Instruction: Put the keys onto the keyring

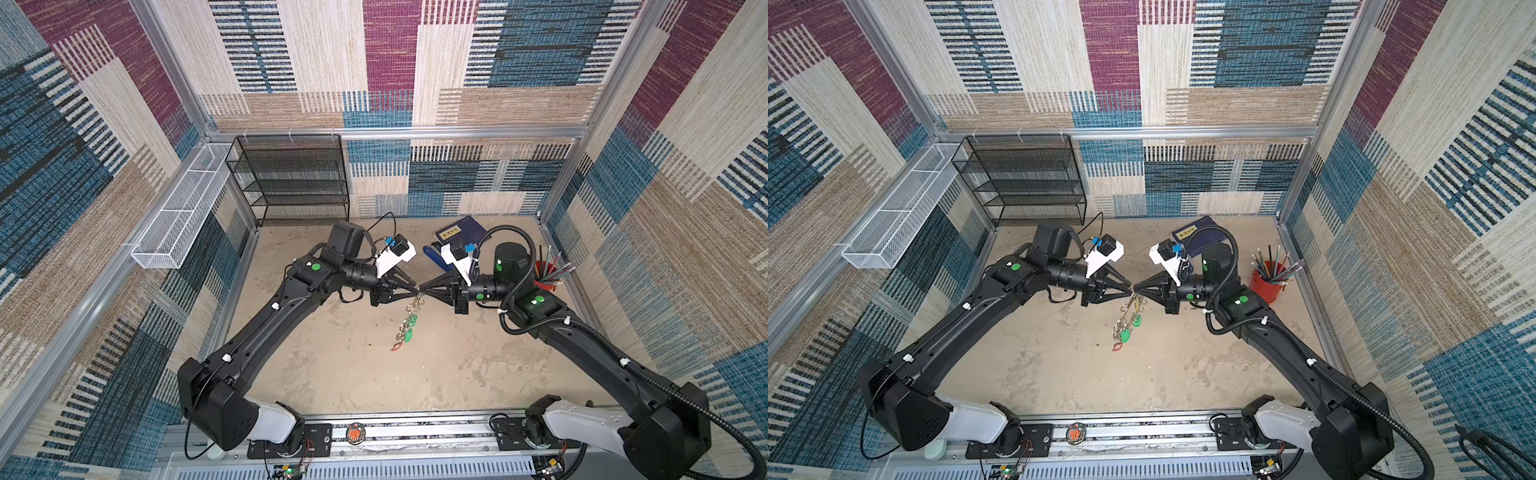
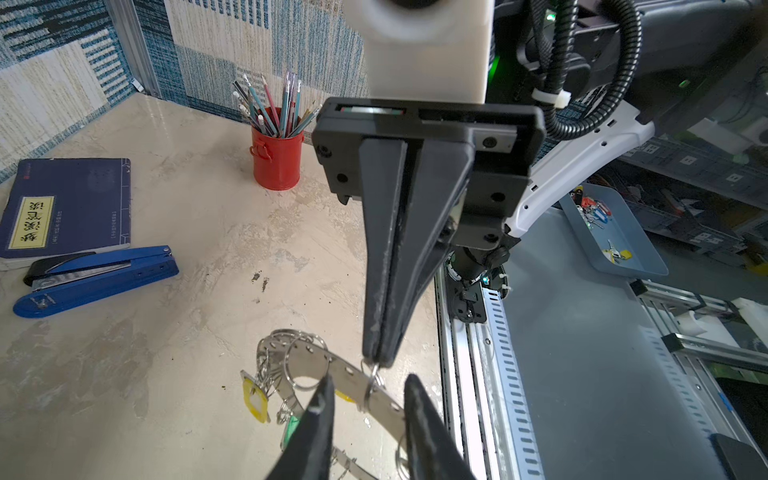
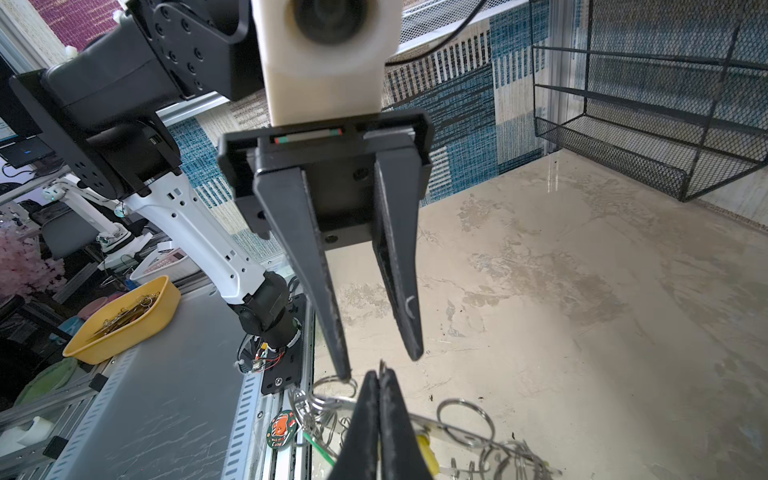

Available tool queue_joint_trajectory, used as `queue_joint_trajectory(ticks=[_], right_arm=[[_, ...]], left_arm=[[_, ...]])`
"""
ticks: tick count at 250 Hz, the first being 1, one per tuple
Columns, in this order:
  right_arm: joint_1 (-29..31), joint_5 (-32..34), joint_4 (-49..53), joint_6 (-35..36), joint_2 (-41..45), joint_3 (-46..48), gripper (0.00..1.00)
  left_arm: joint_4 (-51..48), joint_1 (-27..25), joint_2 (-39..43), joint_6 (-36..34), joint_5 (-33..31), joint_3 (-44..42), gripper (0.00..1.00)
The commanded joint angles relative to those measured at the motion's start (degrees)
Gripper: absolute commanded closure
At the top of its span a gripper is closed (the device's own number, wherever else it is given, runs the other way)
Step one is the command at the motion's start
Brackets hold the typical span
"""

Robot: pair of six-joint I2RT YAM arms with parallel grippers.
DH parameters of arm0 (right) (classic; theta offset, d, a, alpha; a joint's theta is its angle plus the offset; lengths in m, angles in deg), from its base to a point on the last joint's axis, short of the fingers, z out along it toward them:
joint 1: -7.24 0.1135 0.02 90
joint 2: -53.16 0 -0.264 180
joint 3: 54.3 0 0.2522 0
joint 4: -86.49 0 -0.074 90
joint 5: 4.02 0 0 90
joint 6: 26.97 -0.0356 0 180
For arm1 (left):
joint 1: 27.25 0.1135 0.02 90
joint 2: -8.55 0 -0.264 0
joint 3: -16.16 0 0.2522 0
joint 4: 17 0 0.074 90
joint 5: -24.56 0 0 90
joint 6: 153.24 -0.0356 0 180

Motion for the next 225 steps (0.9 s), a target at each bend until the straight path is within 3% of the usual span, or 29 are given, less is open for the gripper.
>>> queue_joint_trajectory(ticks=[1, 60, 101, 121, 145, 225], right_arm=[[0.1, -1.1, -2.9, -0.2, 0.3, 0.0, 1.0], [0.1, -1.1, -3.4, -0.3, 0.1, 0.2, 1.0], [0.1, 0.8, -5.3, -1.7, 1.0, 1.0, 1.0], [-0.4, 4.2, -6.6, -3.1, 1.9, 2.1, 0.71], [-2.2, 3.7, -8.4, -5.6, 2.7, 3.3, 0.6], [-4.2, 1.9, -10.5, -9.1, 6.8, 8.5, 0.6]], left_arm=[[0.2, -0.2, -0.5, -1.3, 0.9, 0.9, 0.79], [-1.3, -0.6, -0.9, -1.7, 1.5, 1.1, 1.0], [0.5, -0.8, 0.3, -0.2, 1.5, -0.3, 1.0], [3.7, -0.7, 1.7, 2.1, 0.0, -2.3, 1.0], [8.0, -0.7, 3.5, 5.1, -1.1, -4.8, 1.0], [27.4, -0.7, 10.1, 18.2, -2.3, -14.7, 1.0]])
